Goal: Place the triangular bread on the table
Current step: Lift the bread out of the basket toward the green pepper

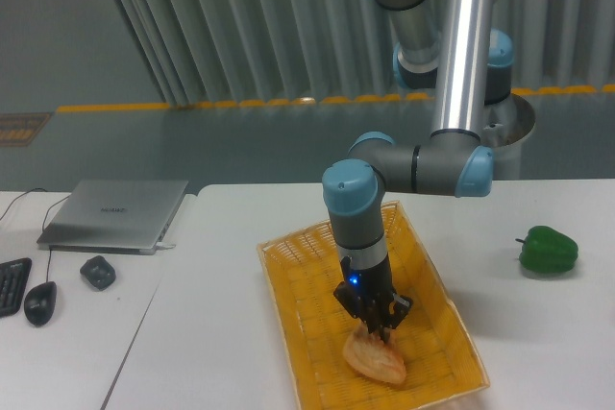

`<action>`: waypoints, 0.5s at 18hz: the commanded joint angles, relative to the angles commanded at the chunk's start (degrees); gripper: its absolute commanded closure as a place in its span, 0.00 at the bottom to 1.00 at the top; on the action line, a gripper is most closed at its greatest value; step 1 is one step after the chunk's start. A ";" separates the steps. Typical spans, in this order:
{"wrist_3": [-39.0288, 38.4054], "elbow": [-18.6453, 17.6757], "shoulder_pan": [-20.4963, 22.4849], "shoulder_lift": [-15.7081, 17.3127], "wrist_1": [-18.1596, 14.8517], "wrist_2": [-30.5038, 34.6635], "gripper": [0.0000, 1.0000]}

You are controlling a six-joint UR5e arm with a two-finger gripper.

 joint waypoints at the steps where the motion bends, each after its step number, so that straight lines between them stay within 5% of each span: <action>1: 0.00 0.00 0.17 0.44 -0.09 -0.35 0.98; 5: -0.44 0.00 1.41 3.51 -1.66 -0.53 0.97; 9: 2.71 0.87 2.72 6.06 -8.34 -0.53 0.97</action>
